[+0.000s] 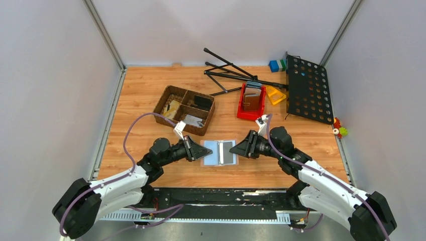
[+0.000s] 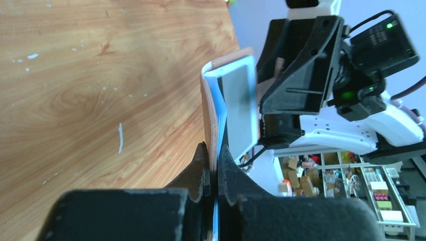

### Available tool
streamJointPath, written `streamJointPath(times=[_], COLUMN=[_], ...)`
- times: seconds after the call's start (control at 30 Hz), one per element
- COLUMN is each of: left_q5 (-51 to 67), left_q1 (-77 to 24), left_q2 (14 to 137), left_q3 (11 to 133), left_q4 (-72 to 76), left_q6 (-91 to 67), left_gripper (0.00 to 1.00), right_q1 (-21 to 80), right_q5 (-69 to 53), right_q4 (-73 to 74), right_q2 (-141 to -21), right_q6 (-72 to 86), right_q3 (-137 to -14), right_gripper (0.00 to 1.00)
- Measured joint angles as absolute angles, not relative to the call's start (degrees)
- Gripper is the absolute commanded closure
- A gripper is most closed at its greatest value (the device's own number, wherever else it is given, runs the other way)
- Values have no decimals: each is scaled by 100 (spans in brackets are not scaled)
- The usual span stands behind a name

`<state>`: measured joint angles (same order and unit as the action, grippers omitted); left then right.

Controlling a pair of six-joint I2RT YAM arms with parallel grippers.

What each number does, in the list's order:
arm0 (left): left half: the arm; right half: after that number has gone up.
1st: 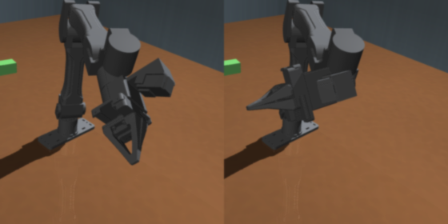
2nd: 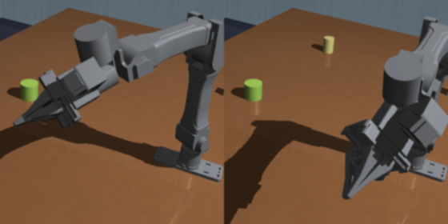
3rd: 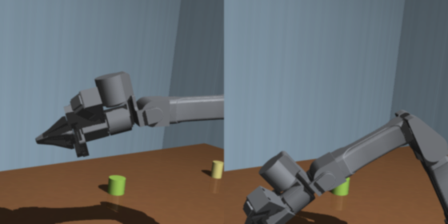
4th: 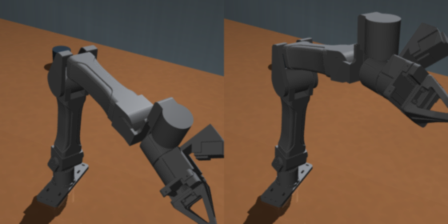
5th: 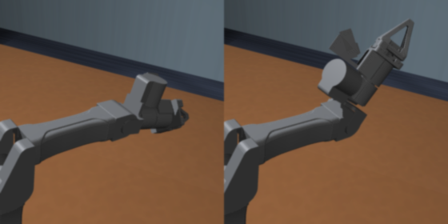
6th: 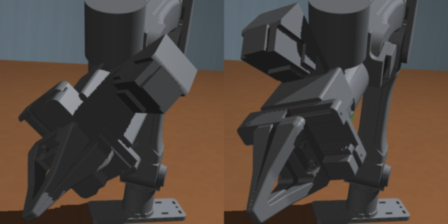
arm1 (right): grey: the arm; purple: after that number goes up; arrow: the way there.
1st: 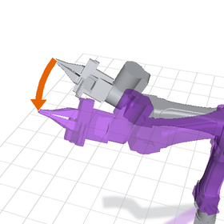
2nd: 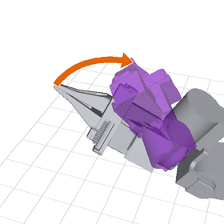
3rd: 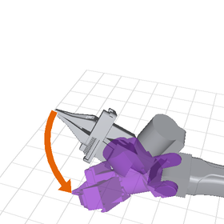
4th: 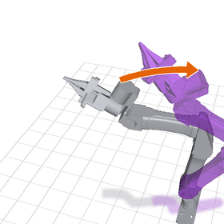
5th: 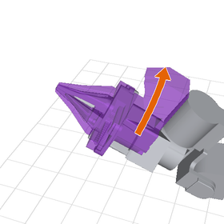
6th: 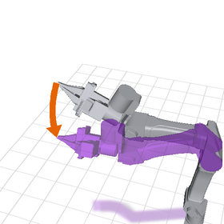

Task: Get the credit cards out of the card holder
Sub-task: Remove the credit card from the card holder.

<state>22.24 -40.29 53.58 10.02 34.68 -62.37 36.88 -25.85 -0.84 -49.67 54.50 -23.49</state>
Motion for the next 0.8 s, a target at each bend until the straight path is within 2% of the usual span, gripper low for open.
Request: streamJointPath(times=[0.07,0.2,0.3,0.4,0.43,0.5,0.57,0.67,0.7,0.73,0.8], left_q5=[2224,2239,2281,2355,2368,2390,2390,2235,2047,1796,1223], left_q1=[-4007,-3997,-3990,-3975,-3970,-3953,-3911,-3828,-3802,-3774,-3736], left_q2=[5179,4928,4869,4875,4884,4904,4904,4797,4716,4637,4541], left_q3=[1002,1002,1002,1002,1002,1002,1004,1157,1297,1487,1896], left_q4=[3426,3411,3426,3489,3509,3542,3463,2742,2244,1658,602], left_q6=[-6281,-6462,-6624,-6766,-6792,-6827,-6807,-6554,-6392,-6204,-5822], left_gripper=[100,100,100,100,99,90,75,31,22,18,19], right_q1=[3682,3682,3682,3682,3682,3682,3682,3682,3682,3682,3682], right_q5=[-2665,-2834,-2976,-3089,-3116,-3146,-3153,-3124,-3085,-3046,-2917], right_q4=[-231,-541,-685,-840,-873,-897,-895,-880,-851,-812,-681], right_q2=[-4897,-4849,-4849,-4849,-4845,-4812,-4753,-4657,-4622,-4595,-4545], right_q6=[5478,5485,5485,5494,5516,5522,5546,5544,5544,5531,5496], right_q3=[-2265,-2102,-2056,-2056,-2056,-2056,-2053,-2051,-2049,-2049,-2049], right_gripper=[50,50,60,83,88,97,100,100,100,100,100])
